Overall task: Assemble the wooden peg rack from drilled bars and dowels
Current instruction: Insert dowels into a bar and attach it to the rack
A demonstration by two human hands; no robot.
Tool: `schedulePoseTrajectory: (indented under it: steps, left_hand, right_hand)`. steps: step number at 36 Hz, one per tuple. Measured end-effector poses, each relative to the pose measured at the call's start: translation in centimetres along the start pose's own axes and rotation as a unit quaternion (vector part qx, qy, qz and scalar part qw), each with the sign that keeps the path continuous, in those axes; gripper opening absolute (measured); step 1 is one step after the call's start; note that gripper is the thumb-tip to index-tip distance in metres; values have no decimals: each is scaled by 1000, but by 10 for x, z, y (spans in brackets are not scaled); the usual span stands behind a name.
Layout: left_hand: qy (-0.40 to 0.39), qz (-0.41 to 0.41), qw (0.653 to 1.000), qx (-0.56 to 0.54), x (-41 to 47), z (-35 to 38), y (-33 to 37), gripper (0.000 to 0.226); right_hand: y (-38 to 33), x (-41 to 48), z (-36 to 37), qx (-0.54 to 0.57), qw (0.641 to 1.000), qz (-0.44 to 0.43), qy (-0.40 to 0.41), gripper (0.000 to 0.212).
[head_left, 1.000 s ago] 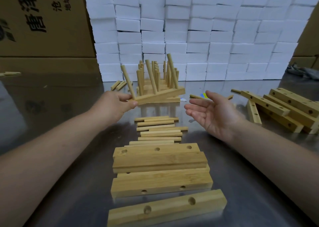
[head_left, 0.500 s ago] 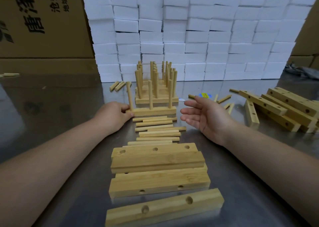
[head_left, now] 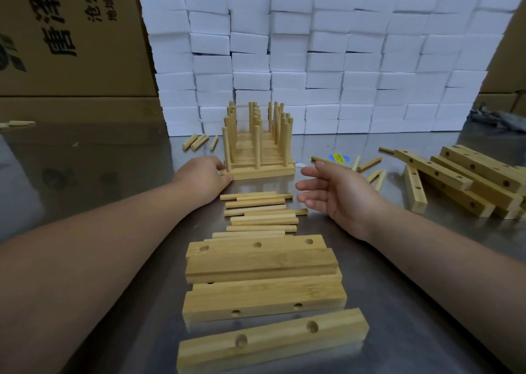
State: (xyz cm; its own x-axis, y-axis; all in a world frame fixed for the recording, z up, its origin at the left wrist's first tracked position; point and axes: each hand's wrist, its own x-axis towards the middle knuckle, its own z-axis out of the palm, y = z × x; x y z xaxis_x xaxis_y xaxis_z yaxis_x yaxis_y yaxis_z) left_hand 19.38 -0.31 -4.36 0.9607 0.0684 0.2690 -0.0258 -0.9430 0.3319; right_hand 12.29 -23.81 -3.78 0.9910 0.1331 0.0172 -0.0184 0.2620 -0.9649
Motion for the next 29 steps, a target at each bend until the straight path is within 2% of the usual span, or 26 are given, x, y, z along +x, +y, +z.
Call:
schedulePoseTrajectory:
  steps: [9, 20, 25, 29]
  left_hand:
    - [2, 4, 998, 62, 9, 3, 6, 43]
    - [-7, 6, 999, 46, 15, 5, 5, 32]
    - [-3, -18, 997, -75, 5, 0, 5, 38]
    - [-53, -60, 965, -248, -11, -12, 9, 34]
  right_hand:
    - [0, -1, 2, -14, 1000, 1, -9, 22]
    - [-1, -2, 3, -19, 1000, 7, -13, 21]
    - [-1, -4, 3, -21, 1000, 4, -13, 20]
    - [-2, -7, 5, -33, 999, -12, -13, 16]
